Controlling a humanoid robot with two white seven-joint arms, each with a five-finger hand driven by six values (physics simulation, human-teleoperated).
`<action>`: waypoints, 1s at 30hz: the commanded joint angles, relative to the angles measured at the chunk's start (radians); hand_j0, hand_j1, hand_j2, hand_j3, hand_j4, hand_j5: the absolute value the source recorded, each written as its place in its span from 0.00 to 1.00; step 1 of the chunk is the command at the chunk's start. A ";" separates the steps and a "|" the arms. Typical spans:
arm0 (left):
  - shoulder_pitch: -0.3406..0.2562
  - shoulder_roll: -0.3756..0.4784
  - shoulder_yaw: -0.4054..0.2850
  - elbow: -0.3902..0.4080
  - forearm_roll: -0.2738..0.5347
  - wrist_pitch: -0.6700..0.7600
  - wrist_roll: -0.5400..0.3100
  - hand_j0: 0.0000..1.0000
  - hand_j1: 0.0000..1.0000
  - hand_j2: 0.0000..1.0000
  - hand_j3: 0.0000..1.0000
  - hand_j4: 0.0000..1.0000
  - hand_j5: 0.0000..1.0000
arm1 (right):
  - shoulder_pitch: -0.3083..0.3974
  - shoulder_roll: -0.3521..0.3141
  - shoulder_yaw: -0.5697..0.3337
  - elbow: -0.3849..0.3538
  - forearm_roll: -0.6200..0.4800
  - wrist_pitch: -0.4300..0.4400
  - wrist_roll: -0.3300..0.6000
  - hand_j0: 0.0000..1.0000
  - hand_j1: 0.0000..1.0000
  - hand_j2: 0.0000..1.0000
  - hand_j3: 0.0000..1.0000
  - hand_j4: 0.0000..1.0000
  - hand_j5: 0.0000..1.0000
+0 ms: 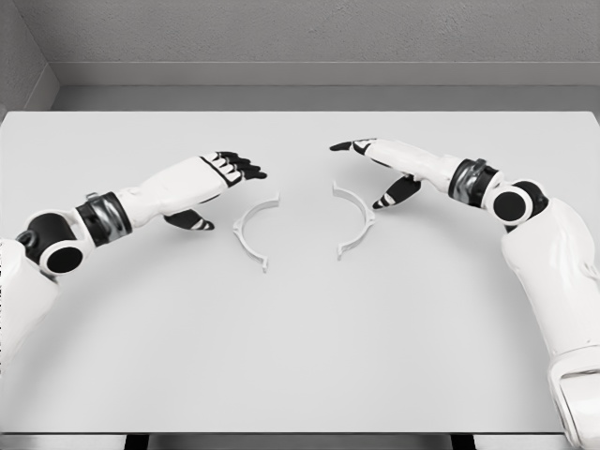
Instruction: Assemble PVC drainage pipe clamps
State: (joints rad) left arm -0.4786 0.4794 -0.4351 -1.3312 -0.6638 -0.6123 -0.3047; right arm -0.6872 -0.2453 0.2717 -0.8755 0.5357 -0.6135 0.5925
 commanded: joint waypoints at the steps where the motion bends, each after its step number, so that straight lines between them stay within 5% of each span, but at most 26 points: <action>1: 0.000 -0.012 -0.008 0.003 0.001 0.001 0.001 1.00 1.00 1.00 1.00 1.00 1.00 | 0.000 0.001 0.000 0.003 -0.007 0.003 0.000 0.99 0.99 0.99 0.99 0.99 0.99; 30: 0.005 -0.082 -0.013 0.050 -0.003 0.001 -0.014 1.00 1.00 1.00 1.00 1.00 1.00 | 0.000 0.001 0.058 -0.048 0.001 0.003 0.006 0.99 0.99 0.99 0.99 0.99 0.99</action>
State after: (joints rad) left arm -0.4740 0.3979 -0.4493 -1.2804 -0.6745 -0.6124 -0.3197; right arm -0.6872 -0.2425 0.3308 -0.9174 0.5455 -0.6134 0.5987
